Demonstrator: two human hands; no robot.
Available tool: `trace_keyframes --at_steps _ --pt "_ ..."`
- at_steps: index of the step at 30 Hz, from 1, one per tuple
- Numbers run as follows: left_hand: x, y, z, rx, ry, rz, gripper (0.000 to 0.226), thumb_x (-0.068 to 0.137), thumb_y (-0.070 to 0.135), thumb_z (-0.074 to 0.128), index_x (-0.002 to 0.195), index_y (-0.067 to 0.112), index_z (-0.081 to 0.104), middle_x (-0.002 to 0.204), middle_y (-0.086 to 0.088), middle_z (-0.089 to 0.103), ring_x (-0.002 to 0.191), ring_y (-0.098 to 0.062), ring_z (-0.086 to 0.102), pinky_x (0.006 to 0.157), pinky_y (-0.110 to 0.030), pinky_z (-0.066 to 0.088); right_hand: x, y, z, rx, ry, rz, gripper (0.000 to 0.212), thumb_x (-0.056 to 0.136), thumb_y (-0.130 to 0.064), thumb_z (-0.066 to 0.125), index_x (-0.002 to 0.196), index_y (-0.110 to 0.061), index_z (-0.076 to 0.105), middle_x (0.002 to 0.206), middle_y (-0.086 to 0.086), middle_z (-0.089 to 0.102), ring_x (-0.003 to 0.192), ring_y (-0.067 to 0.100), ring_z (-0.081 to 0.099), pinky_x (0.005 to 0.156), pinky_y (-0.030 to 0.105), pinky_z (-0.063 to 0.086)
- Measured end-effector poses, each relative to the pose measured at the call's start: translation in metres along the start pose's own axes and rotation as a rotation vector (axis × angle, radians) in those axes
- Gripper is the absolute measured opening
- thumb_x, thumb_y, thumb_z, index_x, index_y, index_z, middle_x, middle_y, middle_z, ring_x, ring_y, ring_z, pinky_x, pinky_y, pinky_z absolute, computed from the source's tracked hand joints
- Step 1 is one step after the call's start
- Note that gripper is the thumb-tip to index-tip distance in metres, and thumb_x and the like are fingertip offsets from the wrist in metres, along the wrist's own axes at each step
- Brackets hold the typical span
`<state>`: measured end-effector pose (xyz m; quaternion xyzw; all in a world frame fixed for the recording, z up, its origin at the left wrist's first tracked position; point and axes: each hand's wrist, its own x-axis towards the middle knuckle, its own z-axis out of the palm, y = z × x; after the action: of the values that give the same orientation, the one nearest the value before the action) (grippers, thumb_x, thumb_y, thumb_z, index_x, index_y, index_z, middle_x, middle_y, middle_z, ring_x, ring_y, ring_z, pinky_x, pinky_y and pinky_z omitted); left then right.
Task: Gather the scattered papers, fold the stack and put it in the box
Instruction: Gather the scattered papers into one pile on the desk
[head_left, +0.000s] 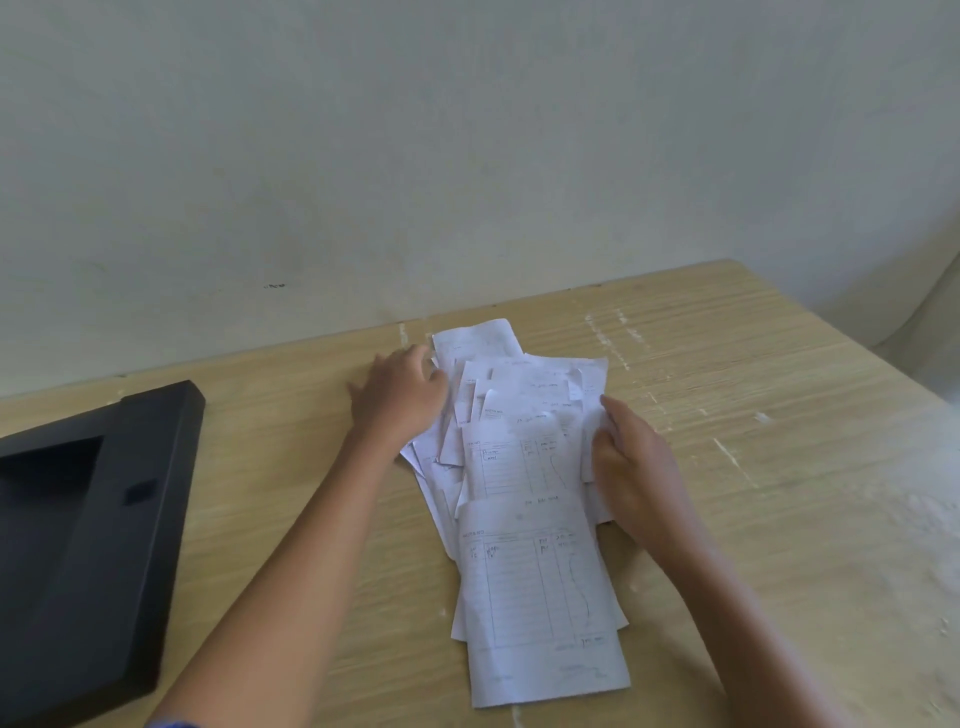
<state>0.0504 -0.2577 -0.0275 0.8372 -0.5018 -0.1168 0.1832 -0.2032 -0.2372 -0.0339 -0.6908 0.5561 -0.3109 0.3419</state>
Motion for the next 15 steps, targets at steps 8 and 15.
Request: trace_keyframes --at_steps 8,15 --pt "-0.019 0.0 -0.007 -0.282 -0.14 0.099 0.05 0.105 0.042 0.035 0.154 0.04 0.041 0.156 0.004 0.053 0.132 -0.024 0.057 0.117 -0.046 0.04 -0.002 0.002 -0.007 0.073 -0.004 -0.008 0.034 0.096 -0.002 0.043 0.122 -0.011 0.063 0.108 0.003 0.067 0.112 0.019 0.061 0.105 0.035 0.036" --pt "-0.084 -0.03 0.01 0.16 0.072 -0.171 0.053 0.101 0.054 0.035 0.132 0.017 0.056 0.15 -0.013 0.047 0.141 -0.041 0.035 0.115 -0.057 0.029 -0.001 0.021 -0.003 -0.158 -0.066 -0.041 0.032 0.103 -0.017 0.035 0.082 -0.01 0.058 0.101 0.004 0.063 0.138 0.031 0.043 0.124 0.051 0.013"
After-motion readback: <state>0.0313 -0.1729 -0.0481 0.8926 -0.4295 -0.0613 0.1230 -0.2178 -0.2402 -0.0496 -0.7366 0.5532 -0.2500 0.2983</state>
